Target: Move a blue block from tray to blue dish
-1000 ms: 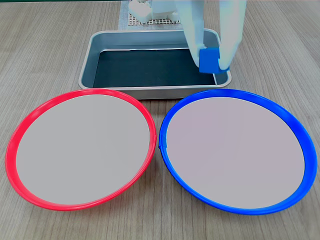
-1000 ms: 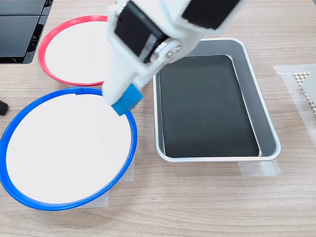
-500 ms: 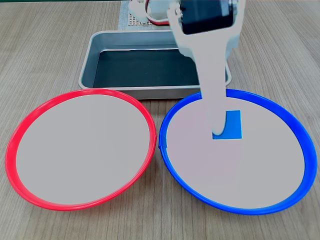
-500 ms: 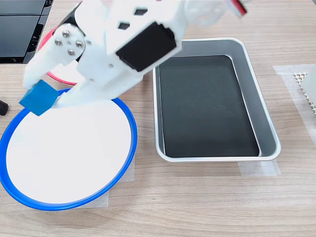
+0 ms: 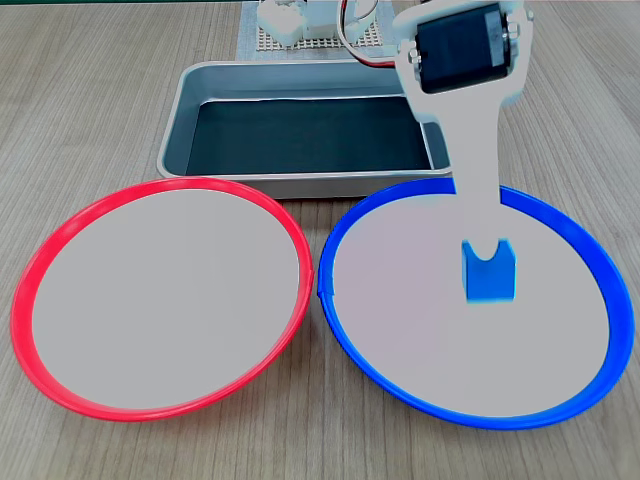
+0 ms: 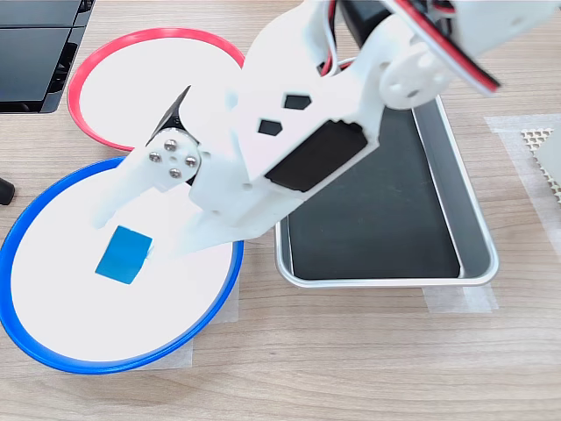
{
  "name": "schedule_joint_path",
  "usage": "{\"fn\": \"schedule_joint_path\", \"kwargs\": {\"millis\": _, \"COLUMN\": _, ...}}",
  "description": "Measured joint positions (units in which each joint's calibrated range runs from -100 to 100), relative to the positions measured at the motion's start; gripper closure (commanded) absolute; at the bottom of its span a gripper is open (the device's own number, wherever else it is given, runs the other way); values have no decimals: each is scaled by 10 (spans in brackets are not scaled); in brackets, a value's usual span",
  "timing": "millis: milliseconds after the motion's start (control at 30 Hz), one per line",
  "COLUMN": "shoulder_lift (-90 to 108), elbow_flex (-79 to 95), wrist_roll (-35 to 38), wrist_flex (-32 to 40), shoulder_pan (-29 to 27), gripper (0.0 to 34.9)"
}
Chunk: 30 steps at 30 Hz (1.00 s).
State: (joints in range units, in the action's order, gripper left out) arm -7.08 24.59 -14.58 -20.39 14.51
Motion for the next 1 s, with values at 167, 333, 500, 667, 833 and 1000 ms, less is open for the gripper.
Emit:
{"fn": "schedule_joint_path", "kwargs": {"millis": 167, "shoulder_lift": 53, "elbow_flex": 54, "wrist_roll": 7, "wrist_flex": 52, "shoulder_pan": -11, "gripper": 69}}
{"fn": "schedule_joint_path", "kwargs": {"millis": 333, "shoulder_lift": 169, "elbow_flex": 177, "wrist_roll": 41, "wrist_flex": 174, "shoulder_pan": -16, "gripper": 346}}
{"fn": "schedule_joint_path", "kwargs": {"millis": 500, "shoulder_lift": 357, "elbow_flex": 352, "wrist_roll": 97, "wrist_flex": 270, "shoulder_pan": -41, "gripper": 348}}
{"fn": "schedule_joint_path", "kwargs": {"millis": 667, "shoulder_lift": 554, "elbow_flex": 488, "wrist_roll": 138, "wrist_flex": 228, "shoulder_pan": -88, "gripper": 348}}
{"fn": "schedule_joint_path", "kwargs": {"millis": 833, "shoulder_lift": 753, "elbow_flex": 651, "wrist_roll": 146, "wrist_flex": 139, "shoulder_pan": -107, "gripper": 348}}
{"fn": "schedule_joint_path", "kwargs": {"millis": 1000, "shoulder_lift": 959, "elbow_flex": 753, "wrist_roll": 147, "wrist_flex": -33, "shoulder_pan": -135, "gripper": 348}}
